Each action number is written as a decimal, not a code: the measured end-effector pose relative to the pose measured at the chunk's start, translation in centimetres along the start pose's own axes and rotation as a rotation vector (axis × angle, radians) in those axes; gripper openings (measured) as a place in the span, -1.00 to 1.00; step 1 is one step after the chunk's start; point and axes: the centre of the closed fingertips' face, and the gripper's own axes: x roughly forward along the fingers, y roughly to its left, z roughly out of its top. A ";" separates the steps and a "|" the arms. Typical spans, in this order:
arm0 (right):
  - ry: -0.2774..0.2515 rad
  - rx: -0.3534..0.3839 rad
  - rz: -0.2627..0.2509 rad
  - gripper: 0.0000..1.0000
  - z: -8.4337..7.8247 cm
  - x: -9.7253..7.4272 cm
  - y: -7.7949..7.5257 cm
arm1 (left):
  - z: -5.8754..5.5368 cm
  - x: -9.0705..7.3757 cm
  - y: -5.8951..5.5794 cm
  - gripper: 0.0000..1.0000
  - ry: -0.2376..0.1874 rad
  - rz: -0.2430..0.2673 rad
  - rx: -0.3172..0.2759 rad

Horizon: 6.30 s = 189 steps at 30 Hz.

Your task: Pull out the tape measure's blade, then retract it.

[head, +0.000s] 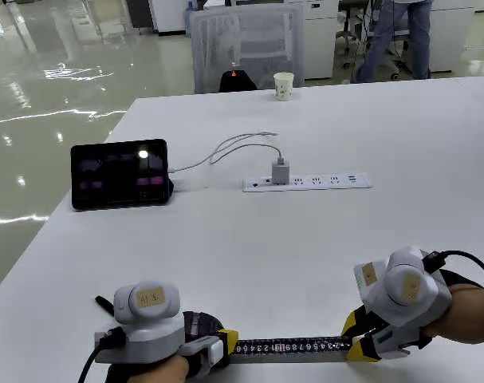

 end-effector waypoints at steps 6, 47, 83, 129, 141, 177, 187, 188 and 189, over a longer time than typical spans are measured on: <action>-0.005 -0.006 0.004 -0.81 0.7 0.4 0.0 | 0.0 0.0 0.0 0.21 0.000 -0.002 -0.002; -0.040 -0.053 0.012 -0.81 4.7 2.6 -0.3 | 0.0 -0.1 0.2 0.22 0.004 -0.020 -0.022; -0.090 -0.075 0.018 -0.80 8.3 4.9 -0.1 | 0.0 -0.1 0.1 0.22 0.008 -0.026 -0.027; -0.171 -0.108 0.053 -0.80 12.9 8.0 0.1 | 0.1 0.0 0.2 0.22 0.011 -0.026 -0.034; -0.177 -0.111 0.058 -0.79 13.2 8.1 0.1 | 0.1 0.0 0.2 0.23 0.008 -0.024 -0.038; -0.162 -0.143 0.037 -0.68 13.3 8.0 0.2 | 0.3 -0.4 0.1 0.28 -0.001 -0.025 -0.060; -0.157 -0.127 -0.007 -0.55 12.6 6.3 0.2 | 0.7 -1.4 0.0 0.32 -0.029 -0.030 -0.018; -0.159 -0.118 -0.015 -0.54 12.4 6.0 0.2 | 0.7 -1.5 -0.2 0.33 -0.029 -0.036 -0.009; -0.164 -0.110 -0.020 -0.53 12.4 5.8 0.2 | 0.6 -1.5 -0.4 0.33 -0.029 -0.038 -0.004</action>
